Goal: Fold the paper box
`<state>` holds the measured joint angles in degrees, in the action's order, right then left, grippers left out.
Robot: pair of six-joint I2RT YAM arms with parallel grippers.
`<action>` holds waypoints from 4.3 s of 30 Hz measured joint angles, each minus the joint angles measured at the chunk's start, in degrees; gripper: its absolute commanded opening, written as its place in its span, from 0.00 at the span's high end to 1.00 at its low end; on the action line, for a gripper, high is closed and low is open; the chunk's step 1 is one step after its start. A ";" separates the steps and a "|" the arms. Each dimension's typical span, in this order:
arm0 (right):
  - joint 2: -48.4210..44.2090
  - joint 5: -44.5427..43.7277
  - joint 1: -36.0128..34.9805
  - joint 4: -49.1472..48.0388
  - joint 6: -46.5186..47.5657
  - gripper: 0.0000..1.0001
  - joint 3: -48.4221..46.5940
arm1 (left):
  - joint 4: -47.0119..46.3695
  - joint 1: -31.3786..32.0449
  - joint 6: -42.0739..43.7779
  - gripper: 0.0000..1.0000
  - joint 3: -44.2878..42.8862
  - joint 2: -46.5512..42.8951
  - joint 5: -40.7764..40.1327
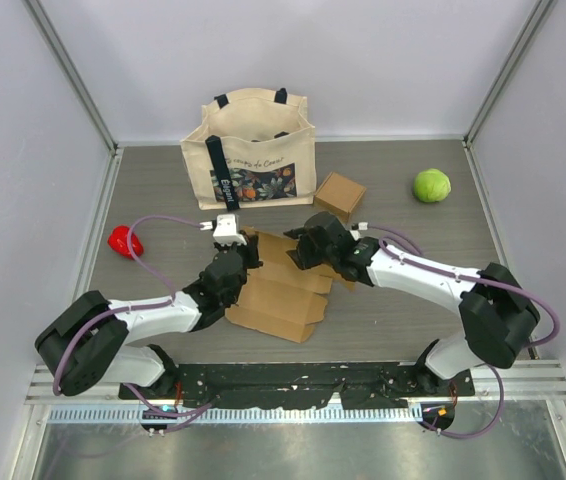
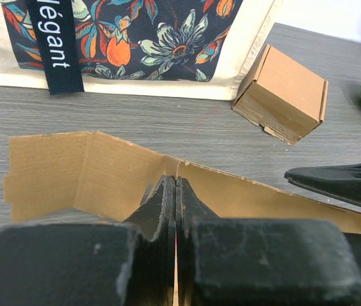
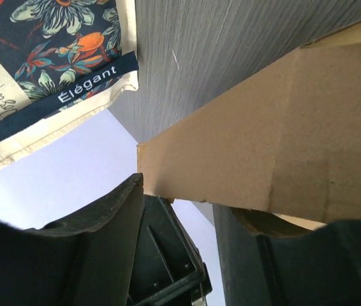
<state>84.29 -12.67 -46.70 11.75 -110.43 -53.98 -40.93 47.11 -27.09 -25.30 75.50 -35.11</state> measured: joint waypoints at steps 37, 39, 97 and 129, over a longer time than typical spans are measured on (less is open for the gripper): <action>-1.40 -5.66 2.14 -12.02 1.95 0.99 10.84 | 11.67 0.79 -5.60 0.40 1.46 -16.98 7.63; -2.80 -5.79 2.32 -14.27 3.65 0.99 12.72 | 16.98 0.76 -7.08 0.39 1.27 -21.40 8.31; 1.25 3.08 7.87 -52.92 15.23 0.99 28.15 | 24.13 -15.10 -19.61 0.59 -8.94 9.46 45.48; -0.39 2.73 7.74 -59.34 20.11 0.99 34.82 | 13.68 0.22 -1.18 0.66 -2.01 4.98 27.19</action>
<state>83.90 -9.93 -38.96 -47.59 -90.32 -19.16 -27.24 47.33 -28.27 -27.31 80.49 -7.92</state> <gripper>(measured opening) 0.040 0.367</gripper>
